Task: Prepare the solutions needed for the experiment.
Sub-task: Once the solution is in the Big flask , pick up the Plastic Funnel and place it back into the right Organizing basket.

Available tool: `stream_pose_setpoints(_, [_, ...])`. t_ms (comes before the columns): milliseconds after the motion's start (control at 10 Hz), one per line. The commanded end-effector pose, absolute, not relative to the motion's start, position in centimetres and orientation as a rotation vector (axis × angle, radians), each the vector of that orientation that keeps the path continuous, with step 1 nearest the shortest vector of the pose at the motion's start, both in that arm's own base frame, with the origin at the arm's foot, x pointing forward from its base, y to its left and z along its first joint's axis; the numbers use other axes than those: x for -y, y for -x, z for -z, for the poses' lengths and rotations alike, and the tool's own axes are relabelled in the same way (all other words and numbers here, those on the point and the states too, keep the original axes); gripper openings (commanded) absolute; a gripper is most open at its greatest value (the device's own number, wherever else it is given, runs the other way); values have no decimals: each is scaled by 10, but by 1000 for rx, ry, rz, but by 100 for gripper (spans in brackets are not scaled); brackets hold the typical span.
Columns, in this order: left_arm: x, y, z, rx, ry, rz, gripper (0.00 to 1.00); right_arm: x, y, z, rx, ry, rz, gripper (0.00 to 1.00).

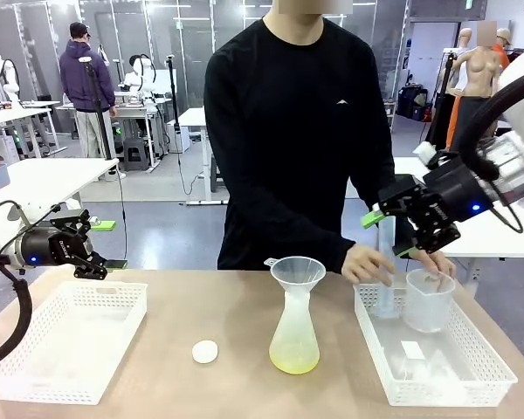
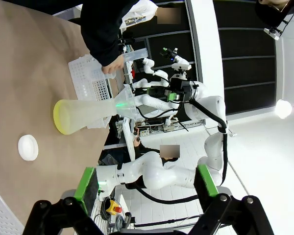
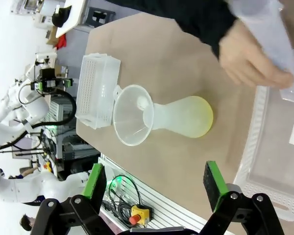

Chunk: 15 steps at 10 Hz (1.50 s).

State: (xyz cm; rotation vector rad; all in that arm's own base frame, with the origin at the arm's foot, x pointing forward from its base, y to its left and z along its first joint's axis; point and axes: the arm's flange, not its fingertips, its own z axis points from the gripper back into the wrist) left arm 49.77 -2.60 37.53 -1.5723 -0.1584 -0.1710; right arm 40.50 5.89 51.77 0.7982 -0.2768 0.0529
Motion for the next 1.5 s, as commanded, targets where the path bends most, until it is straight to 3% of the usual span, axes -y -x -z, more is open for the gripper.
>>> stream_pose_setpoints(0, [27, -497, -376, 158, 1574, 173, 100, -88, -421, -508, 223, -740, -56, 100])
stream_pose_setpoints(800, [27, -497, -376, 158, 1574, 173, 100, -140, -466, -466, 117, -658, -10, 100])
stream_pose_setpoints(1300, [27, -497, -376, 158, 1574, 173, 100, -158, -467, -455, 56, -629, -24, 100])
stream_pose_setpoints(1400, [27, -497, -376, 158, 1574, 173, 100, -157, -465, -454, 49, -617, -6, 83])
